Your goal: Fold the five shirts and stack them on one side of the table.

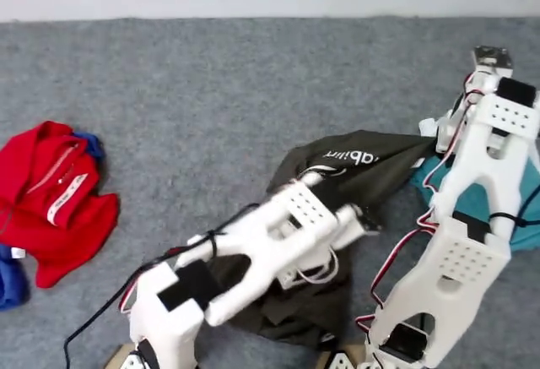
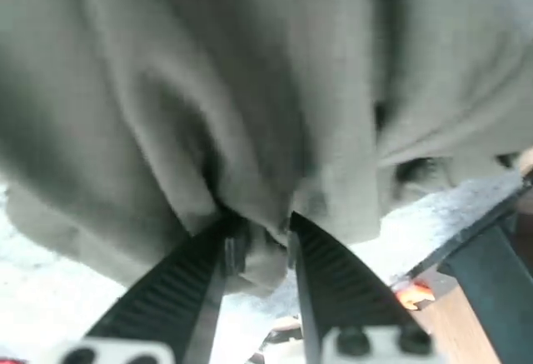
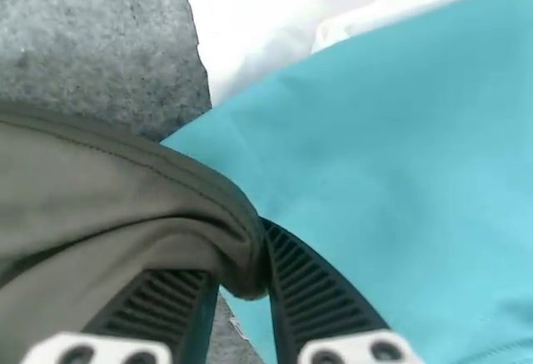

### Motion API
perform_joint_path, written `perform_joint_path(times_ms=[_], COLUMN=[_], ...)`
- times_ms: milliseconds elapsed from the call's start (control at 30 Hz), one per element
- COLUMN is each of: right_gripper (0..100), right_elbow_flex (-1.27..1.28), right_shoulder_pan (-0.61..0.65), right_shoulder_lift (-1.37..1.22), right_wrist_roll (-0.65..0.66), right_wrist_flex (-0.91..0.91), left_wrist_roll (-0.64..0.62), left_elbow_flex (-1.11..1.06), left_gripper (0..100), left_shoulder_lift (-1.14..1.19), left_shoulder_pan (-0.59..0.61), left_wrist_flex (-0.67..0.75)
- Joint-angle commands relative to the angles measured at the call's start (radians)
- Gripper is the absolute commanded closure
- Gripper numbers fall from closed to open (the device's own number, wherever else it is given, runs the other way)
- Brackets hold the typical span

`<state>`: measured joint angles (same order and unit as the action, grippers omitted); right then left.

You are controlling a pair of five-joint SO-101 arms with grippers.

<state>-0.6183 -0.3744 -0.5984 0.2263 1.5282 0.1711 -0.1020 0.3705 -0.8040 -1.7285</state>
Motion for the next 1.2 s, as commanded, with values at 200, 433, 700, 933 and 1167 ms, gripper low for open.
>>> perform_joint_path(times_ms=[200,433,700,933,1167], right_gripper=[98.8,98.8,98.8,98.8,98.8], right_elbow_flex=[-0.028,-0.028,-0.028,-0.028,-0.028], right_shoulder_pan=[-0.01,-0.012,-0.012,-0.013,-0.013], right_shoulder_lift=[0.03,0.022,0.021,0.021,0.021], right_wrist_roll=[0.009,0.041,0.043,0.046,0.044], right_wrist_flex=[-0.019,-0.016,-0.019,-0.019,-0.019], left_wrist_roll=[0.008,0.014,0.008,0.014,0.015], left_elbow_flex=[0.002,0.024,0.031,-0.085,-0.119], left_gripper=[90,90,90,90,90], left_shoulder_lift=[-0.054,-0.117,-0.212,-0.239,-0.123], left_shoulder_pan=[-0.071,0.02,0.184,-0.051,-0.117], left_wrist_flex=[-0.028,-0.026,-0.028,-0.028,-0.025])
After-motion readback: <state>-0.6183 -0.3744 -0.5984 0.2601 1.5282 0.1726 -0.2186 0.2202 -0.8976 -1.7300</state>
